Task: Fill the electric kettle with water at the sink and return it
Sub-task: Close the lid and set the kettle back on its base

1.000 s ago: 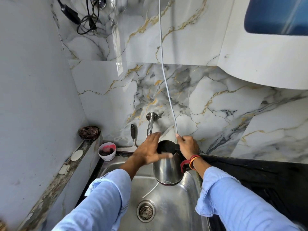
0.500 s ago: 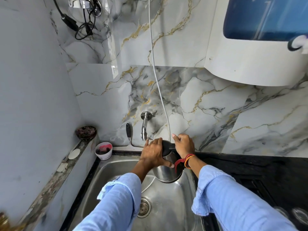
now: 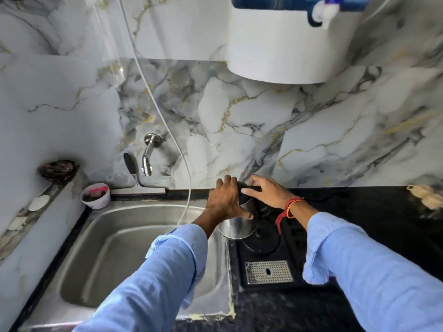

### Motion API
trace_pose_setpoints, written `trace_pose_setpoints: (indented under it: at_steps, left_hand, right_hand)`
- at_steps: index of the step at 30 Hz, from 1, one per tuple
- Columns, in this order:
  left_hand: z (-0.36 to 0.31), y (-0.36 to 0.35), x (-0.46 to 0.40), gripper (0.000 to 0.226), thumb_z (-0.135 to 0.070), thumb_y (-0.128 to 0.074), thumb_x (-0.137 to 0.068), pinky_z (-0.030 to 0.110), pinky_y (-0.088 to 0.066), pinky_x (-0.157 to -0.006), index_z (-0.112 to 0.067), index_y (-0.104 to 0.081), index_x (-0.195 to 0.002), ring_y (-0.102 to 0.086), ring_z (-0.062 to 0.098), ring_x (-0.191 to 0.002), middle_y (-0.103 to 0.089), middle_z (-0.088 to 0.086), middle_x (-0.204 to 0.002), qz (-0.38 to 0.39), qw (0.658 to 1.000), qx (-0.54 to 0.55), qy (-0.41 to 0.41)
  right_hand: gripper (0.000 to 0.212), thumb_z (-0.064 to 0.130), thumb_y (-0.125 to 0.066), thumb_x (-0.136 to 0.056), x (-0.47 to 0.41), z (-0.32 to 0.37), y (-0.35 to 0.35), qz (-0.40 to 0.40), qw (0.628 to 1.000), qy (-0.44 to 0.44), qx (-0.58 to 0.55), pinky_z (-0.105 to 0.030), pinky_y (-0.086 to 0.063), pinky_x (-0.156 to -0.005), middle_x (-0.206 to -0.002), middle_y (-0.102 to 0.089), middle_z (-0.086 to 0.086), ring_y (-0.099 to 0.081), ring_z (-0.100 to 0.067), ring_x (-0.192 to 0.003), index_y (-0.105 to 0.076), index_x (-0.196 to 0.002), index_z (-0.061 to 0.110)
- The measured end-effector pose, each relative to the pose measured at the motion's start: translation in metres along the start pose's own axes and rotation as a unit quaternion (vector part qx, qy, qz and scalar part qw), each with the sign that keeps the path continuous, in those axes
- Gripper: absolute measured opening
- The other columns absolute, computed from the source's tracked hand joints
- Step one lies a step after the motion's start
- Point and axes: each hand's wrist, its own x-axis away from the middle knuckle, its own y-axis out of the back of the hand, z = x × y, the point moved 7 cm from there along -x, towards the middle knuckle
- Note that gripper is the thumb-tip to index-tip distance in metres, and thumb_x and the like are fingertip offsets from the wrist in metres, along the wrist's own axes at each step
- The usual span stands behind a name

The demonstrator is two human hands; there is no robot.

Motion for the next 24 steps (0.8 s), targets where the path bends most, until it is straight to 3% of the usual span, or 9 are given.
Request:
trace_pose_setpoints:
  at_steps: [3,9,17,24]
  left_hand:
    - [-0.046,-0.027,-0.010,0.114,-0.073,-0.085,-0.044,0.054,-0.055,-0.086,-0.013,-0.044,-0.132,-0.047,0.034,-0.121,-0.047,0.006,-0.126,0.017,1.000,0.003,0.011]
    - [-0.092,-0.059,-0.021,0.114,-0.067,-0.088,-0.044,0.056,-0.053,-0.090,-0.009,-0.043,-0.131,-0.047,0.035,-0.122,-0.048,0.009,-0.130,0.032,0.998,-0.028,0.040]
    - [-0.102,-0.086,-0.022,0.113,-0.066,-0.089,-0.042,0.050,-0.054,-0.089,-0.011,-0.045,-0.130,-0.050,0.031,-0.120,-0.051,0.006,-0.127,0.032,0.997,-0.028,0.061]
    - [-0.106,-0.098,-0.028,0.110,-0.071,-0.085,-0.043,0.049,-0.053,-0.091,-0.011,-0.046,-0.127,-0.053,0.031,-0.116,-0.053,0.006,-0.124,0.039,0.997,-0.042,0.054]
  right_hand:
    - [0.049,0.067,-0.062,-0.089,0.019,-0.048,0.017,0.015,0.999,-0.001,0.040,-0.035,-0.046,-0.077,-0.103,-0.068,0.001,-0.063,-0.020,-0.095,-0.055,-0.106,0.022]
    - [0.069,0.066,-0.066,-0.088,0.038,-0.097,0.020,0.041,0.995,0.019,0.087,-0.045,-0.048,-0.100,-0.134,-0.062,-0.010,-0.059,-0.030,-0.122,-0.055,-0.131,0.013]
    - [0.083,0.066,-0.054,-0.095,0.036,-0.117,0.002,0.082,0.978,0.074,0.178,-0.049,-0.044,-0.108,-0.151,-0.051,-0.014,-0.050,-0.033,-0.138,-0.043,-0.151,0.006]
    - [0.082,0.065,-0.049,-0.097,0.035,-0.136,-0.007,0.087,0.973,0.075,0.199,-0.048,-0.044,-0.110,-0.152,-0.053,-0.015,-0.050,-0.032,-0.138,-0.041,-0.153,0.006]
